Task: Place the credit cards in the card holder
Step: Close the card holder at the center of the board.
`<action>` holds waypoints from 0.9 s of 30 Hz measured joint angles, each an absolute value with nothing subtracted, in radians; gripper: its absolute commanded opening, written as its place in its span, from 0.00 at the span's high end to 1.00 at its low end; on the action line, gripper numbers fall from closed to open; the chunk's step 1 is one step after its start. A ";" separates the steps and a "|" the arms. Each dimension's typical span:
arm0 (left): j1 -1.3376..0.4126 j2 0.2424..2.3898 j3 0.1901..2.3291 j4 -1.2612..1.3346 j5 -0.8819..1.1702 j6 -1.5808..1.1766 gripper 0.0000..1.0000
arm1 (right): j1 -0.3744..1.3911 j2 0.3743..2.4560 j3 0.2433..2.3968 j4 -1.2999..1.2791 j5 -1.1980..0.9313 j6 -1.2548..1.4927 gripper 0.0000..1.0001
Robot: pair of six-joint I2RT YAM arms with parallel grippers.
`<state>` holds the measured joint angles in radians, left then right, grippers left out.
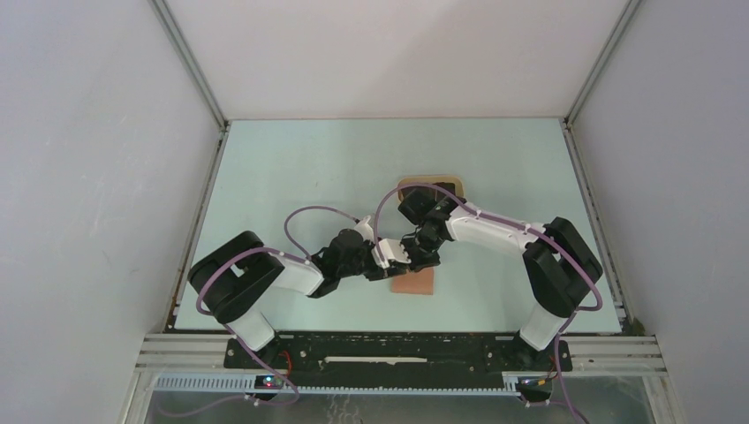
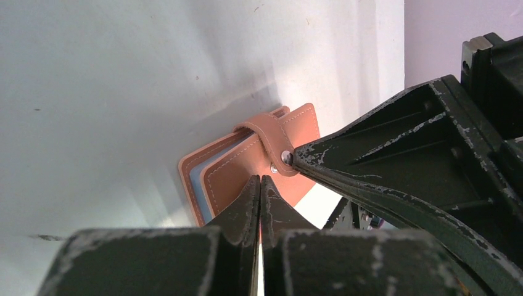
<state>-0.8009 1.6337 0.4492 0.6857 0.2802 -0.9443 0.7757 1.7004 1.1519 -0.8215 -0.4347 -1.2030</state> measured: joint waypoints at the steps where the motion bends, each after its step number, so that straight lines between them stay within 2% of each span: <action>1: -0.801 1.634 0.449 0.686 0.280 -0.945 0.98 | 0.777 1.700 1.152 -0.822 -0.434 -1.203 1.00; 27: -0.801 1.634 0.449 0.686 0.282 -0.945 0.99 | 0.811 1.713 1.152 -0.811 -0.400 -1.157 1.00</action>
<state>-0.8009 1.6341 0.4492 0.6857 0.2817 -0.9447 0.8112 1.7130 1.1519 -0.8108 -0.4000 -1.1572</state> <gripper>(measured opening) 0.015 0.006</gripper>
